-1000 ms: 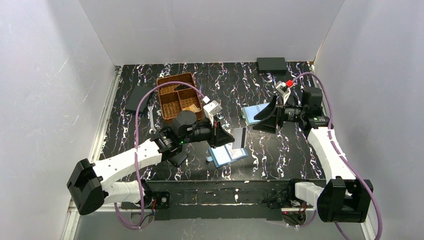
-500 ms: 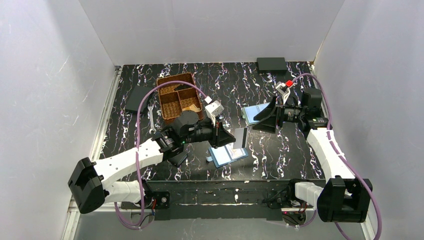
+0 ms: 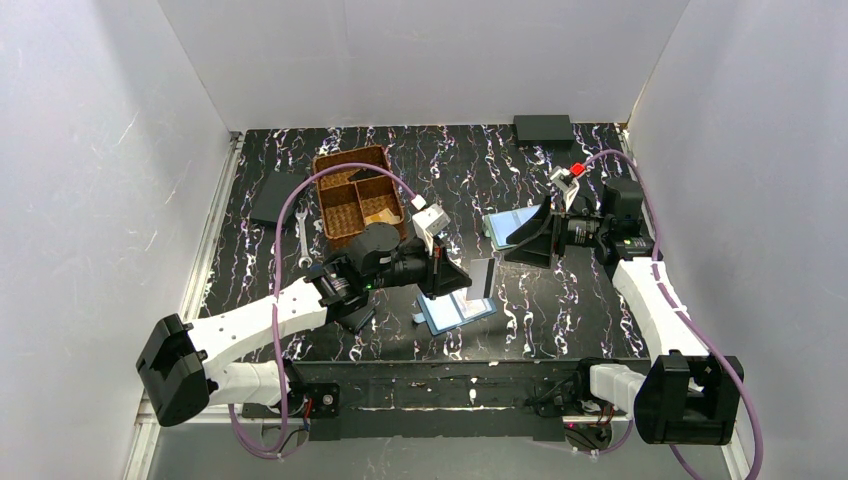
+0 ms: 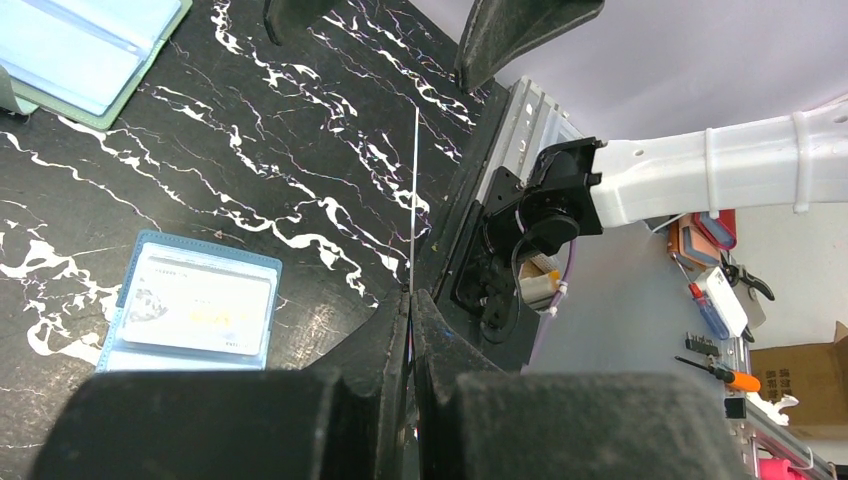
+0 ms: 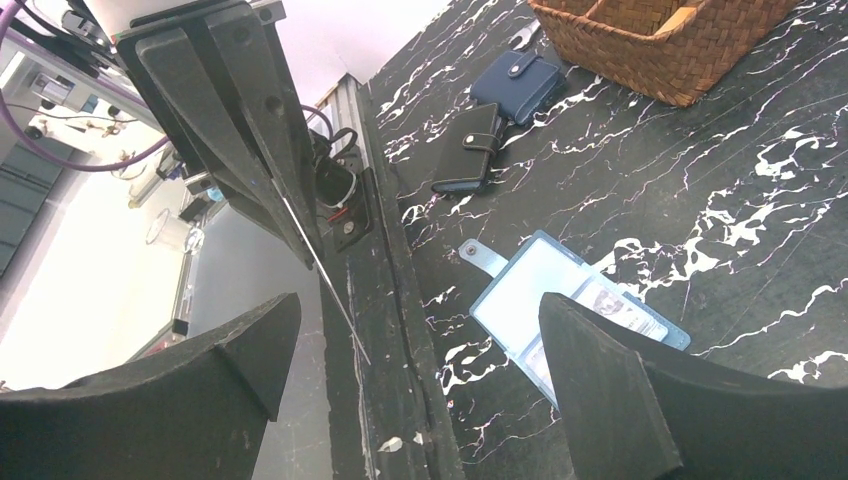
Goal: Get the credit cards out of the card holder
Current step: Place the credit card in the storage box.
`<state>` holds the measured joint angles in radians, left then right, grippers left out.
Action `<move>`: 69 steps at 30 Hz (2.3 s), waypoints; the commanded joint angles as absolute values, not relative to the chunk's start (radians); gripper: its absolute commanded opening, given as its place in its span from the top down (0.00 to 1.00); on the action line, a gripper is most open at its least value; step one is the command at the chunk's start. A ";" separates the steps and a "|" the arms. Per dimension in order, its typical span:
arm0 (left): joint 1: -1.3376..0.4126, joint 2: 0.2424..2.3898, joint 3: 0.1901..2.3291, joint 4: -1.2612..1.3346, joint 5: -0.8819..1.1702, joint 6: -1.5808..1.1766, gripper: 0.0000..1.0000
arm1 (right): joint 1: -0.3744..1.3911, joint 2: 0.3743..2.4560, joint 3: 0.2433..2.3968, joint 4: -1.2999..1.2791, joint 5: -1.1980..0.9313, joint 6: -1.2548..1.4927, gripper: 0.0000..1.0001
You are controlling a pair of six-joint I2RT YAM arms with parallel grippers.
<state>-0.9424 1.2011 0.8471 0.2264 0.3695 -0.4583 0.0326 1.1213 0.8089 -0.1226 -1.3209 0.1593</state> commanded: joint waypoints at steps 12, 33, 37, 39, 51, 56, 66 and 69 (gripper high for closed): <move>-0.960 1.184 0.889 0.215 0.333 -0.424 1.00 | 0.028 1.122 0.807 -0.072 -1.349 0.187 0.02; -0.978 1.219 0.937 0.205 0.300 -0.415 1.00 | 0.055 1.131 0.794 -0.044 -1.393 0.213 0.02; -0.977 1.247 0.957 0.206 0.303 -0.424 1.00 | 0.090 1.118 0.783 -0.046 -1.411 0.189 0.02; -0.978 1.256 0.962 0.206 0.303 -0.428 1.00 | 0.103 1.116 0.782 -0.047 -1.416 0.183 0.03; -0.977 1.273 0.966 0.206 0.302 -0.461 1.00 | 0.145 1.138 0.805 -0.085 -1.453 0.067 0.99; -0.963 1.242 0.918 0.205 0.254 -0.553 0.57 | 0.147 1.116 0.843 -0.179 -1.394 -0.081 0.99; -0.740 1.070 0.725 0.255 0.385 -1.035 0.02 | 0.191 1.312 1.349 -1.133 -0.893 -1.165 0.99; -0.723 1.105 0.686 0.370 0.450 -1.189 0.02 | 0.206 1.288 1.355 -1.090 -0.798 -1.264 0.99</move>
<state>-0.7422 1.0893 0.7303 0.2405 0.3336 -0.9344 0.1879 1.3025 1.3220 -0.8867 -1.0157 -0.9215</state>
